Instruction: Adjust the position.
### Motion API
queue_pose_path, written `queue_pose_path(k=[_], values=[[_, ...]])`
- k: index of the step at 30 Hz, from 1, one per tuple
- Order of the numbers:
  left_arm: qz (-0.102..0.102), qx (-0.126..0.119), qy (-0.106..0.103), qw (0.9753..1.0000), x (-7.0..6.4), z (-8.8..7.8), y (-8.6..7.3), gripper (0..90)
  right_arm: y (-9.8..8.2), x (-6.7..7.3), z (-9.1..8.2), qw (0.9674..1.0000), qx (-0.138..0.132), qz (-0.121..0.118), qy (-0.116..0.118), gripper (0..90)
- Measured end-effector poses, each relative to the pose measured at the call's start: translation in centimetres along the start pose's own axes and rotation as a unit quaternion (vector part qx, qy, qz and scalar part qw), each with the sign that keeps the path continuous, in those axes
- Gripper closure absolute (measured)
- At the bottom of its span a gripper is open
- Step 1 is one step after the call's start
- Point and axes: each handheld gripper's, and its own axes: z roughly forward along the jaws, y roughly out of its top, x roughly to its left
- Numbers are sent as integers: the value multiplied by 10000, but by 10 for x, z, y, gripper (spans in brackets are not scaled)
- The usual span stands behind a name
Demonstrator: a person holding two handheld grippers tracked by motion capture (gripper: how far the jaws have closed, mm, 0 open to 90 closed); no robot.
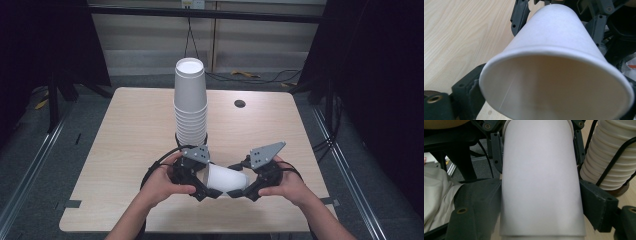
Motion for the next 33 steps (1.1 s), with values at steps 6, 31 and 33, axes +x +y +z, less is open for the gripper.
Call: queue_pose_path(k=[6, 31, 33], values=[[4, 52, 24, 10000, -1, -1, 1, 99, -2, -1, 0, 10000, -34, 43, -4, 236], [155, 484, 231, 9984, -6, -3, 7, 129, -4, -2, -1, 9996, 66, 277, -70, 153], [177, 578, 291, 9977, -7, -3, 9, 128, -3, -2, -3, 9992, 210, 320, -87, 142]])
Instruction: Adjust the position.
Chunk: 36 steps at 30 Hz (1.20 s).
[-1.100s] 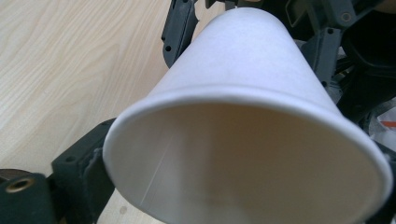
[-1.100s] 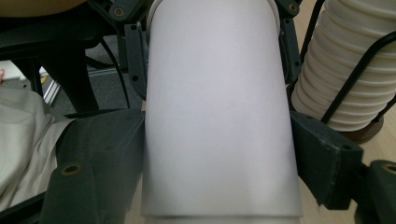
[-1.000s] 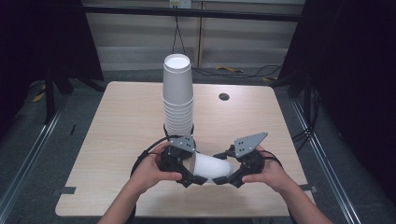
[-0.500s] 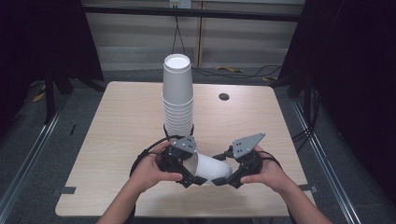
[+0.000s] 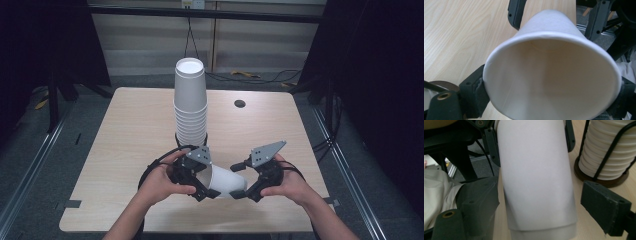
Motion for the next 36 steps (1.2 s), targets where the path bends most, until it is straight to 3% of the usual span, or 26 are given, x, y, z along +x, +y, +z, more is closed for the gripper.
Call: queue_pose_path(k=[9, 13, 17, 22, 36], values=[[153, 354, 268, 9989, -3, 2, 5, 124, 7, 3, 1, 9978, 644, 45, -132, 139], [223, 508, 337, 9979, -6, 4, 8, 124, 10, 3, 3, 9973, 728, 83, -98, 138], [282, 627, 420, 9968, -7, 6, 10, 122, 17, 4, 6, 9961, 874, -41, -88, 140], [373, 766, 424, 9955, -9, 6, 13, 121, 23, 6, 12, 9946, 1023, -175, -51, 141], [416, 816, 339, 9952, -10, 9, 16, 118, 28, 4, 24, 9913, 1296, -238, -20, 193]])
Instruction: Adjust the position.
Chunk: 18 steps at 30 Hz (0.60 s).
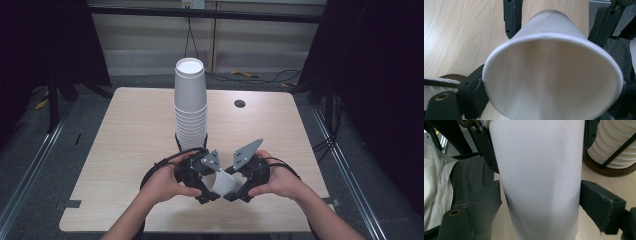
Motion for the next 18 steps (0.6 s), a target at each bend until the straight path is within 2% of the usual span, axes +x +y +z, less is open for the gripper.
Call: queue_pose_path(k=[12, 14, 18], values=[[14, 57, 6, 10000, 0, 1, 2, 120, -2, -1, 5, 10000, 74, -40, 3, 216], [11, 18, -57, 10000, 0, 1, 2, 120, -2, 0, 6, 9996, 147, -221, -16, 226], [59, 42, 22, 10000, -1, 0, 1, 121, -1, 3, 9, 9991, 198, -342, -159, 238]])
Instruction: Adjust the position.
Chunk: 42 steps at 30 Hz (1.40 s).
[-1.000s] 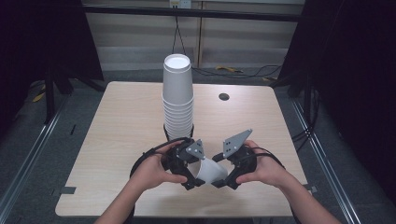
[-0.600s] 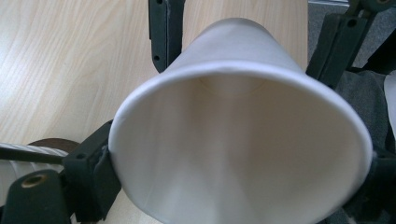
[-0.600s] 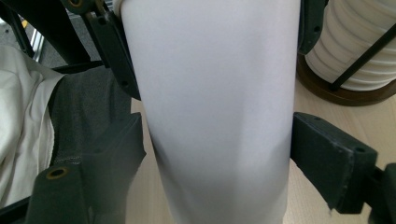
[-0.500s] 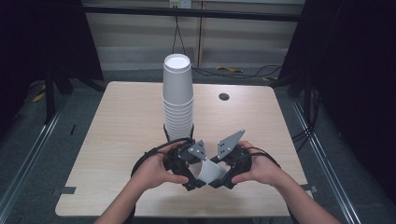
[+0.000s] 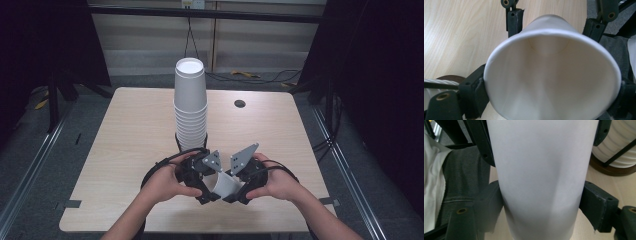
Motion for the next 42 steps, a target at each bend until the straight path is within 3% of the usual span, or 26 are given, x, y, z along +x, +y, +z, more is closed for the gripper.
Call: queue_pose_path(k=[9, 20, 30, 35, 42], values=[[105, -363, 55, 9993, 0, -6, -2, 104, -2, 1, -7, 9996, -265, 4, -39, 243], [3, -445, 48, 9990, 3, -10, -7, 105, -14, -2, -9, 9990, -414, 188, -51, 245], [-48, -548, 47, 9985, 3, -12, -9, 107, -17, -1, -11, 9984, -517, 194, -86, 247], [-33, -542, 17, 9985, 4, -12, -9, 108, -18, -1, -11, 9984, -509, 243, -27, 249], [-72, -567, 114, 9983, 6, -16, -12, 127, -20, -3, -13, 9985, -422, 298, -156, 253]])
